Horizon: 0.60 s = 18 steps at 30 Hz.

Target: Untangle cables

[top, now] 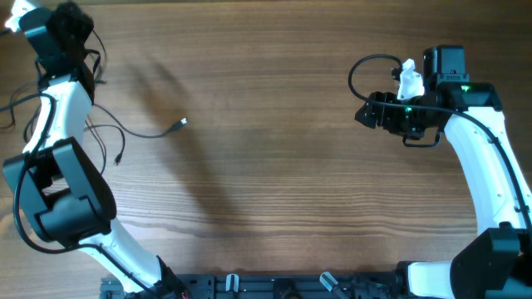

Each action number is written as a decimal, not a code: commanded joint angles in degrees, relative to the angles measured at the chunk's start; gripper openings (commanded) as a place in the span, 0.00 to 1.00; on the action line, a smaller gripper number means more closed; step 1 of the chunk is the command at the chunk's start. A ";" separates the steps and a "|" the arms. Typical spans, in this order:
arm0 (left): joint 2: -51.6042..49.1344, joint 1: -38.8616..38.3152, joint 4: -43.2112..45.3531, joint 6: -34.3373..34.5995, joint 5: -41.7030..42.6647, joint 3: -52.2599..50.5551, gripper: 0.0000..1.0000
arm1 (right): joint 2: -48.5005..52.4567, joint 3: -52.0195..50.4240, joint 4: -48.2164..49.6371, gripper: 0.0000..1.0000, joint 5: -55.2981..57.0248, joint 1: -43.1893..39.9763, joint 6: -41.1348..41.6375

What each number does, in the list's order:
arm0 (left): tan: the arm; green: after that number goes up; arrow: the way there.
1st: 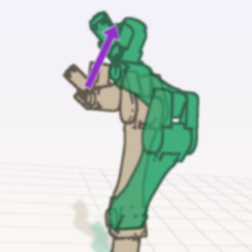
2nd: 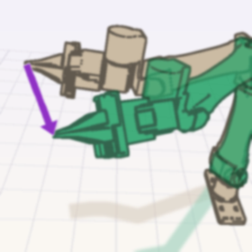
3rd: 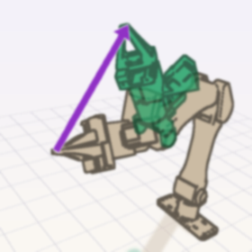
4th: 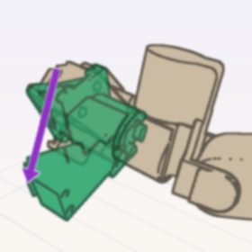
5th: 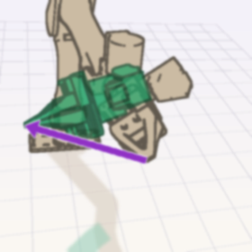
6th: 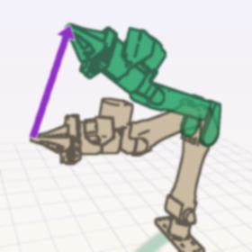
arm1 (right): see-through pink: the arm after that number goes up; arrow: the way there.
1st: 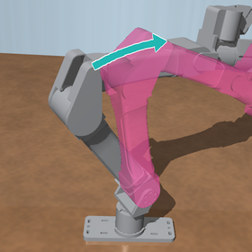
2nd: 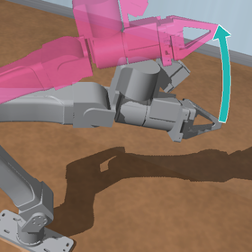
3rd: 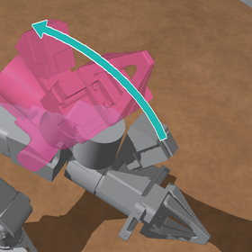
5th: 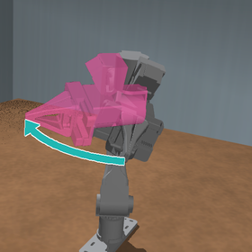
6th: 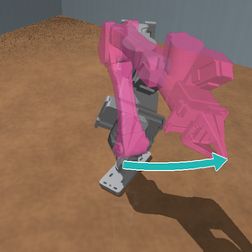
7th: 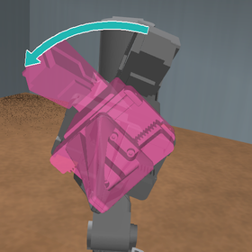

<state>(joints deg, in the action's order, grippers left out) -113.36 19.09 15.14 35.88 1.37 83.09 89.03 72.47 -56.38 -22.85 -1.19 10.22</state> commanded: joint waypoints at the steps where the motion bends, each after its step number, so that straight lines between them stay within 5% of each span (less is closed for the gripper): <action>1: 1.49 0.79 1.31 -3.08 0.04 0.31 1.00 | -0.74 0.15 0.04 0.78 0.55 0.11 0.48; 7: 15.08 0.66 -5.99 -5.42 0.07 0.59 1.00 | -0.74 0.15 0.94 0.85 0.57 0.09 0.24; 9: 20.61 0.07 -11.28 -5.46 0.61 0.59 1.00 | -0.76 0.17 1.38 1.00 0.98 0.09 0.31; 18: 48.17 -8.72 -47.82 -10.21 1.38 0.59 1.00 | -6.05 4.07 -0.52 1.00 2.99 0.11 0.31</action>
<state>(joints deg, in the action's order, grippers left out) -70.13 13.45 -24.95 27.68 2.20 83.88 88.38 73.78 -56.47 -20.69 -1.19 10.41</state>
